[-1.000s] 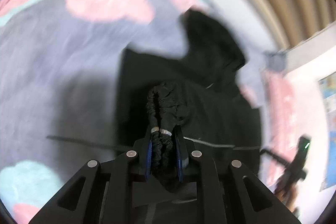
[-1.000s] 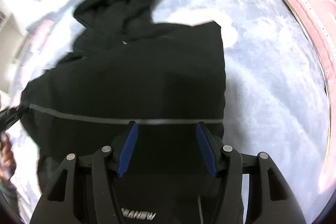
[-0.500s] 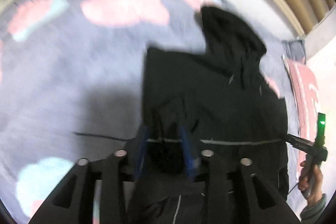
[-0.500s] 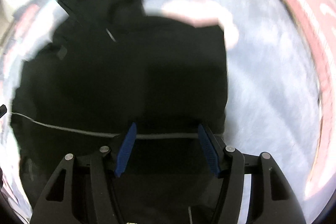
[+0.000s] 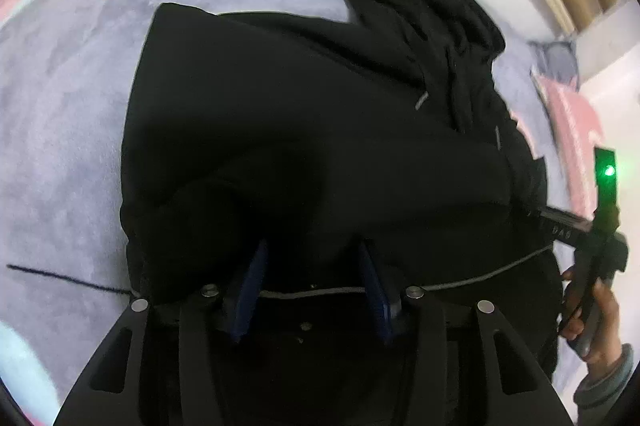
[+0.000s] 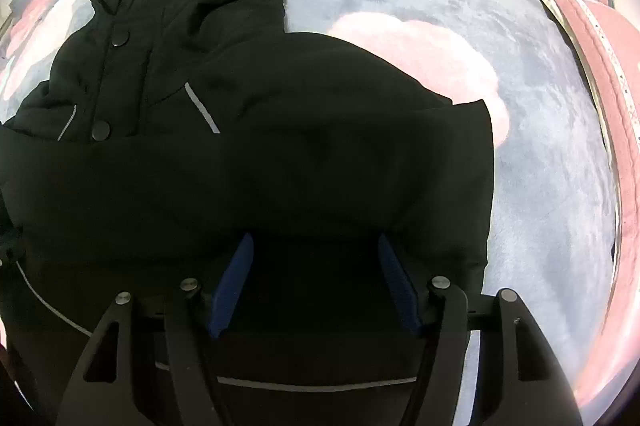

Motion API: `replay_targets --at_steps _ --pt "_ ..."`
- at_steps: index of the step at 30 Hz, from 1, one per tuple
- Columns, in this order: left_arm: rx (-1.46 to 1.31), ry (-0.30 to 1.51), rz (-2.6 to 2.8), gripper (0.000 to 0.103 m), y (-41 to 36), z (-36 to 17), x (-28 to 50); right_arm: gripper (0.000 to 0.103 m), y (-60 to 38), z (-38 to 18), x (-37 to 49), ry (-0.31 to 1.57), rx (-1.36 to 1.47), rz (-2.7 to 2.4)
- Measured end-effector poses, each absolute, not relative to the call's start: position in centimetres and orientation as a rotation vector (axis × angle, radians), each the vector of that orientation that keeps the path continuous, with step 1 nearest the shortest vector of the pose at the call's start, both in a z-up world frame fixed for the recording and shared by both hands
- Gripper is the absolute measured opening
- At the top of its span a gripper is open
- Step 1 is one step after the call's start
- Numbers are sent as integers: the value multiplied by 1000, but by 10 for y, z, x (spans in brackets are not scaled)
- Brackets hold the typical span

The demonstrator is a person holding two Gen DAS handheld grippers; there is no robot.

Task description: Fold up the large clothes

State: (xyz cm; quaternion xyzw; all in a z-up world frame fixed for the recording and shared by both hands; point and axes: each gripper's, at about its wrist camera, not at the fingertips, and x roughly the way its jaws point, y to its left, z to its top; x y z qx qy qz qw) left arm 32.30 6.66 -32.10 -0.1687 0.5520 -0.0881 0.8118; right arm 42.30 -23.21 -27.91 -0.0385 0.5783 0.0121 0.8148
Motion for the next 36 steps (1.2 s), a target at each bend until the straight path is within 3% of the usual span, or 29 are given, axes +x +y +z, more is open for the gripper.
replay_targets --at_steps 10,14,17,23,29,36 --pt "-383 1091 -326 48 60 -255 299 66 -228 -224 367 1193 -44 136" --pt "-346 1207 -260 47 63 -293 308 66 -220 -269 356 1275 -147 70" --pt "-355 1252 -266 46 65 -312 315 66 -219 -270 363 1286 -150 84" --pt "-282 1091 -406 47 66 -228 323 67 -232 -209 390 1216 -27 208" --pt "-220 932 -321 59 67 -185 436 67 -226 -158 491 1015 93 232" --pt "-351 951 -236 59 78 -217 555 67 -226 -174 607 1014 188 161"
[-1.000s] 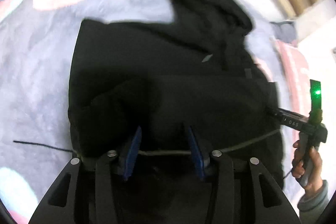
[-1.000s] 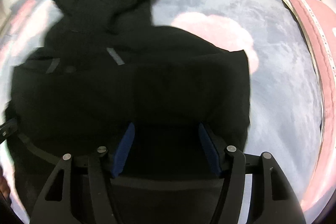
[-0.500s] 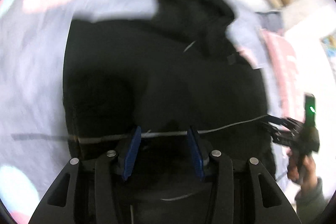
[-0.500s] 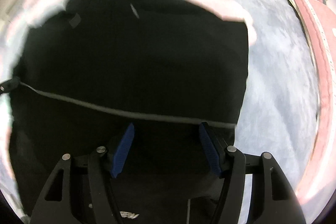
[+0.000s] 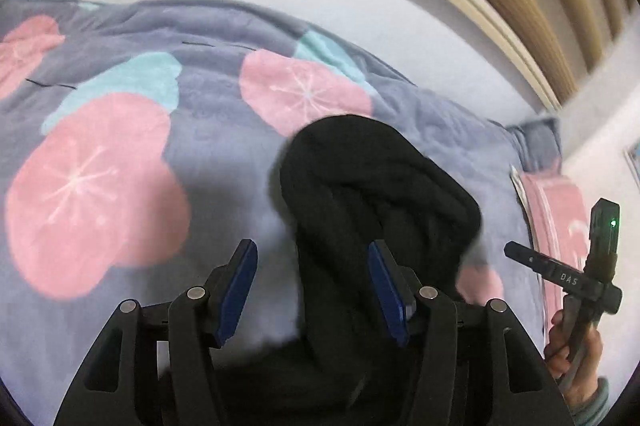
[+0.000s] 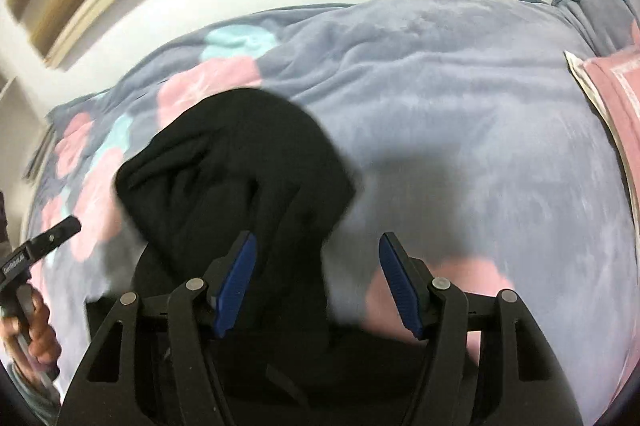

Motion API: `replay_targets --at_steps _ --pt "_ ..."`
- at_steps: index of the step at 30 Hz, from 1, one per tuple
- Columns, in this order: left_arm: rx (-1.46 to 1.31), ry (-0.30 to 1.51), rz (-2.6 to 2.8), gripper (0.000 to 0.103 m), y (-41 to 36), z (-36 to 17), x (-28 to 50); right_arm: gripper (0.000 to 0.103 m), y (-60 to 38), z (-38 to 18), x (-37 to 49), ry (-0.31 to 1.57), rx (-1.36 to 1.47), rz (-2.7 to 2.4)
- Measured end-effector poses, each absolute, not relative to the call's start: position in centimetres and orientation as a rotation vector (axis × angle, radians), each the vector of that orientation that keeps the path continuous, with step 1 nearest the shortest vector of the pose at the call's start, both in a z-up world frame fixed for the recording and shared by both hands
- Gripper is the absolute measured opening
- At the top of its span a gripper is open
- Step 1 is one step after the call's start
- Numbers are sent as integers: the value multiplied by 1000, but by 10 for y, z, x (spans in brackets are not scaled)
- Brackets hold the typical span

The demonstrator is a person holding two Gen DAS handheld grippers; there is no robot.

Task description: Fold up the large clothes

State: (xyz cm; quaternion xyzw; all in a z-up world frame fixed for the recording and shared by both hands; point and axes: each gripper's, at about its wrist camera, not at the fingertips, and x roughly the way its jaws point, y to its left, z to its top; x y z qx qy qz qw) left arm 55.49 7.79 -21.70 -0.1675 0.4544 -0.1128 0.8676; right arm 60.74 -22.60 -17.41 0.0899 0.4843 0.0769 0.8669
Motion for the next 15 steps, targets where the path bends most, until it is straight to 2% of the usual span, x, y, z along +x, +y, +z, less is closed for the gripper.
replay_targets --at_steps 3,4,5,6,7,8,9,11,13,15 --pt "-325 1015 -263 59 61 -244 592 66 -227 -196 634 1060 181 107" --pt "-309 1041 -274 59 59 -251 591 62 -228 -207 641 1085 168 96" --pt "-287 1062 -265 59 57 -260 595 39 -227 -218 651 1113 152 95" --pt "-268 1072 -233 58 56 -268 602 9 -225 -229 658 1144 124 96" --pt "-265 1065 -197 49 63 -275 606 8 -226 -235 661 1166 90 87" --pt "-306 1066 -189 18 75 -278 610 8 -228 -238 660 1172 66 94" --pt "-425 1061 -225 12 94 -277 611 7 -235 -231 653 1135 73 123" --pt "-542 998 -281 12 118 -269 601 7 -248 -217 633 1072 115 198" --pt "-535 960 -309 15 122 -263 586 7 -251 -212 619 1032 115 224" --pt "-464 1028 -255 17 114 -288 591 7 -243 -238 621 1059 50 200"
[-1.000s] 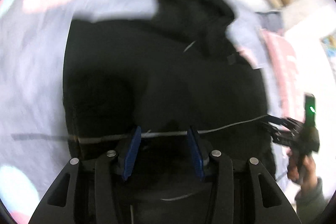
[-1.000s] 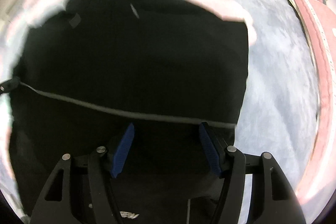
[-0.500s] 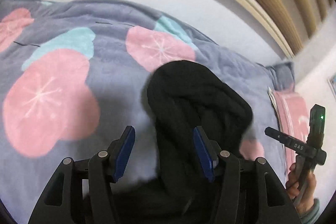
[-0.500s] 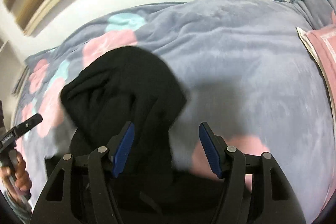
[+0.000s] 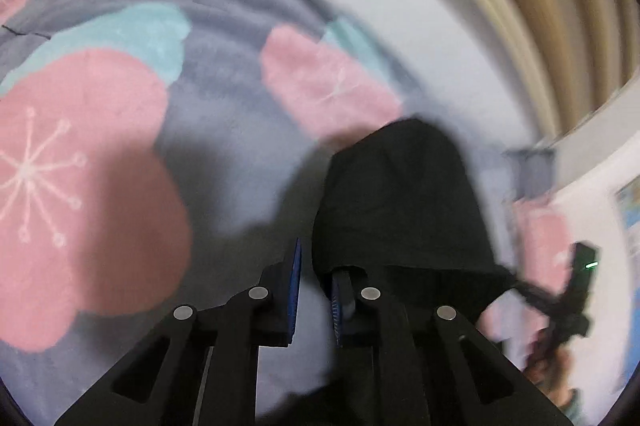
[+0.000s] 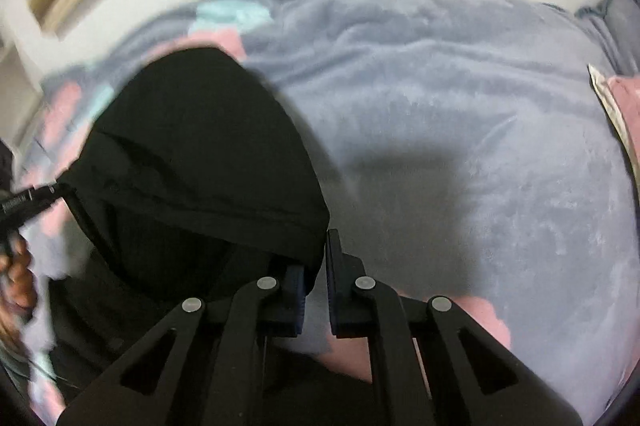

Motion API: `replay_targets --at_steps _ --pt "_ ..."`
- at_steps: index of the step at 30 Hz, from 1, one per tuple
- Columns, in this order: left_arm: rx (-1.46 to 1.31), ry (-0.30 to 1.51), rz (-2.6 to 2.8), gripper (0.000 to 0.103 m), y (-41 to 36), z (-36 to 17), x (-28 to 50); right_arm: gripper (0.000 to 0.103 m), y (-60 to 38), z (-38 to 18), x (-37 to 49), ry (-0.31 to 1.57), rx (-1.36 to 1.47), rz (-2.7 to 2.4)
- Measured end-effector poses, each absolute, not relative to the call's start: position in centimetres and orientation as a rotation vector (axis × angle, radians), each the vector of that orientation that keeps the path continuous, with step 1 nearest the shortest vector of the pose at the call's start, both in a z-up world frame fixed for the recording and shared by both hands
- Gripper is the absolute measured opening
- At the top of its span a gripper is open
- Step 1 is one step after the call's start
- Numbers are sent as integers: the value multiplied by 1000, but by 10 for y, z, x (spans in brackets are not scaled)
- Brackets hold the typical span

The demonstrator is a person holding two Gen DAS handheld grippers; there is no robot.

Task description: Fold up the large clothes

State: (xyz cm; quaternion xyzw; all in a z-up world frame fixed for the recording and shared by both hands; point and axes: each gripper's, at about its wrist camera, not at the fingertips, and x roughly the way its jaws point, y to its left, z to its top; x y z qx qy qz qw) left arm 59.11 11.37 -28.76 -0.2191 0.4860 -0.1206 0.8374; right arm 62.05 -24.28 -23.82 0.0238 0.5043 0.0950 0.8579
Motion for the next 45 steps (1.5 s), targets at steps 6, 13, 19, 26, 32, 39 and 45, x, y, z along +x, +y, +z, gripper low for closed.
replay_targets --at_steps 6,13,19,26,32,39,45 --pt "-389 1116 -273 28 102 -310 595 30 -263 -279 631 1185 244 273" --pt "-183 916 -270 47 104 -227 551 51 -279 -196 594 1001 164 321" --pt "-194 875 -362 65 54 -198 605 62 -235 -167 633 944 107 344" --pt "-203 1077 -399 65 32 -308 607 61 -195 -274 650 1184 -8 346" --pt "-146 1077 -387 66 24 -298 602 61 -202 -266 652 1179 10 352" --pt "-265 862 -455 66 35 -227 603 68 -180 -190 677 960 44 419" --pt "-254 1059 -185 72 46 -316 623 68 -146 -275 727 1186 -42 328"
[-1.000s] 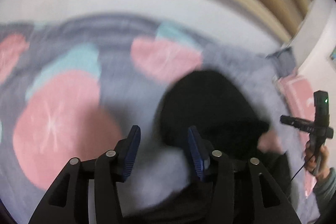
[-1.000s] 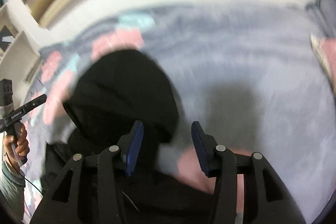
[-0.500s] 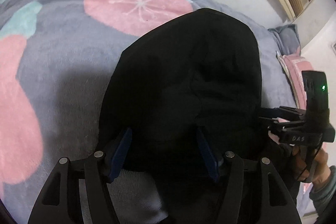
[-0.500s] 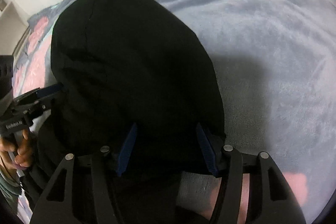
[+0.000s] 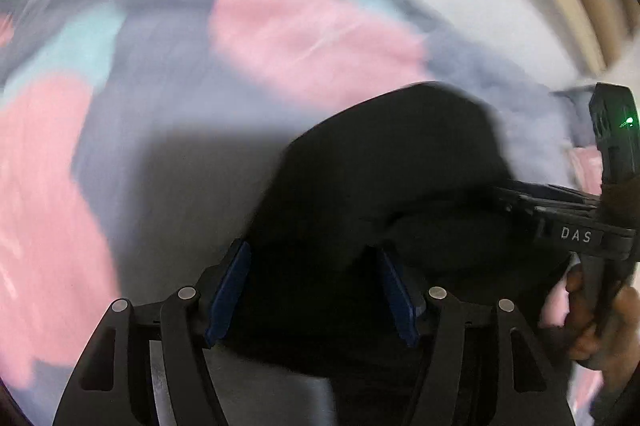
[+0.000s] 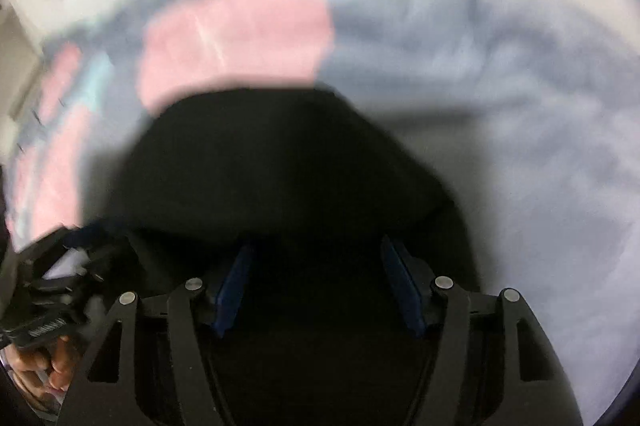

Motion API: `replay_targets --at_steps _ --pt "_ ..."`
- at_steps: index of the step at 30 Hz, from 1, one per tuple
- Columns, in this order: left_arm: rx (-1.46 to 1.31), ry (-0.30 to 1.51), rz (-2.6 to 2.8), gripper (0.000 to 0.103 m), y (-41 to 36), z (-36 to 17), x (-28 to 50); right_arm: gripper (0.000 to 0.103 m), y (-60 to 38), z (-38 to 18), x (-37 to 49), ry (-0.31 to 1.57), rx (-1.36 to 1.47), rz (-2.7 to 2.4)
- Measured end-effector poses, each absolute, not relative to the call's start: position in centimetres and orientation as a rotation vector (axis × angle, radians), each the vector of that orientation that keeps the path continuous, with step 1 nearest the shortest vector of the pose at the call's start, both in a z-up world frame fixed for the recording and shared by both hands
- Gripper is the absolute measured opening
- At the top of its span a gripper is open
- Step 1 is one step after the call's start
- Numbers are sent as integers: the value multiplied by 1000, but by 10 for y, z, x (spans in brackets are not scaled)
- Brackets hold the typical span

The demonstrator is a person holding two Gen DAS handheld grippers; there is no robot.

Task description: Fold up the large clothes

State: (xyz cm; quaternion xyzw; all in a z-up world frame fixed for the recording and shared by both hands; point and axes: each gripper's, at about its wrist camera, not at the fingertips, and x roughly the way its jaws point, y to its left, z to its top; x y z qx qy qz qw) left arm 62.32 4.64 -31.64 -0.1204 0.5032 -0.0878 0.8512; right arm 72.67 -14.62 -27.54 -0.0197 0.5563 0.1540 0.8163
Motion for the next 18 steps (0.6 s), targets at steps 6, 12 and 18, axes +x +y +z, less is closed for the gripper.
replay_targets --at_steps 6,12,18 --pt "-343 1025 -271 71 60 -303 611 68 -168 -247 702 1114 11 396" --pt "-310 932 -359 71 69 -258 592 68 -218 -212 644 1046 5 394" --pt "-314 1114 -267 73 63 -314 604 68 -227 -267 641 1207 11 326"
